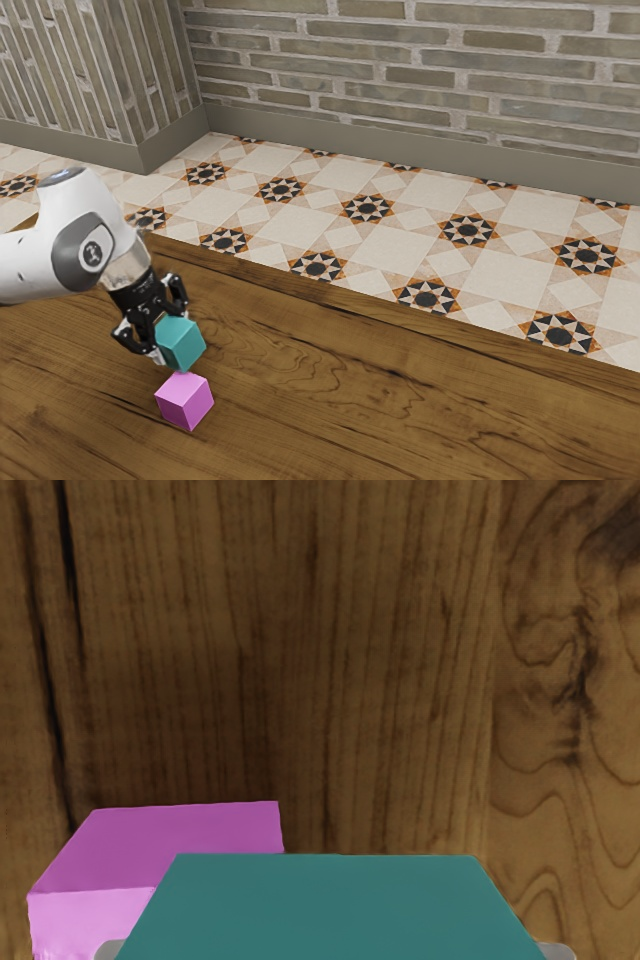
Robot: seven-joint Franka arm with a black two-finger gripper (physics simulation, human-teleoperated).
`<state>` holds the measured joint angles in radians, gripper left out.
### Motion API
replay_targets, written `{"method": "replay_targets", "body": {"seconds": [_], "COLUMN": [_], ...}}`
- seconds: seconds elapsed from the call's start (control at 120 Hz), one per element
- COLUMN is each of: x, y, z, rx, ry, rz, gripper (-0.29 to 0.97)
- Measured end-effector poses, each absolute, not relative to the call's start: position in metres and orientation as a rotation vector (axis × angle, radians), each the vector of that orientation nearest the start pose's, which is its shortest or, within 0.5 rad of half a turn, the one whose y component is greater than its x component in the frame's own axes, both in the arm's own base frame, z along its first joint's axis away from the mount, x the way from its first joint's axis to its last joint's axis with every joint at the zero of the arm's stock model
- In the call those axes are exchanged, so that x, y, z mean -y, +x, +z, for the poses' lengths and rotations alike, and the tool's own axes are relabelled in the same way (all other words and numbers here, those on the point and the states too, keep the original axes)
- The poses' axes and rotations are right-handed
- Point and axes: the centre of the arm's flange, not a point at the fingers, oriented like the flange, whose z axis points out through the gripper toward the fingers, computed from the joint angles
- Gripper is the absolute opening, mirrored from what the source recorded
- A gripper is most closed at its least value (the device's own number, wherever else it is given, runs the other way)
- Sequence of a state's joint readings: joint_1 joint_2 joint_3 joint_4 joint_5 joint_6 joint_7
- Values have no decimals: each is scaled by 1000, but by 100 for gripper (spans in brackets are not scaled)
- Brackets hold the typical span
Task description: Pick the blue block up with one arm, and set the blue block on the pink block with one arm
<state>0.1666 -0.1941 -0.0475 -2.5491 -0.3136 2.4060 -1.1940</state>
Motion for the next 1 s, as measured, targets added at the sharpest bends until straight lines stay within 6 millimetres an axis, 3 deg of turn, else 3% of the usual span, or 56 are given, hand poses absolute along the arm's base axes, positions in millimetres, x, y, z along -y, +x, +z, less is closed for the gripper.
{"method": "replay_targets", "body": {"seconds": [0.308,1.0], "x": [-44,-36], "y": [416,416], "z": [342,335], "rx": [2395,2481], "ry": [-2333,-2223], "rz": [121,166], "gripper": [34,33]}}
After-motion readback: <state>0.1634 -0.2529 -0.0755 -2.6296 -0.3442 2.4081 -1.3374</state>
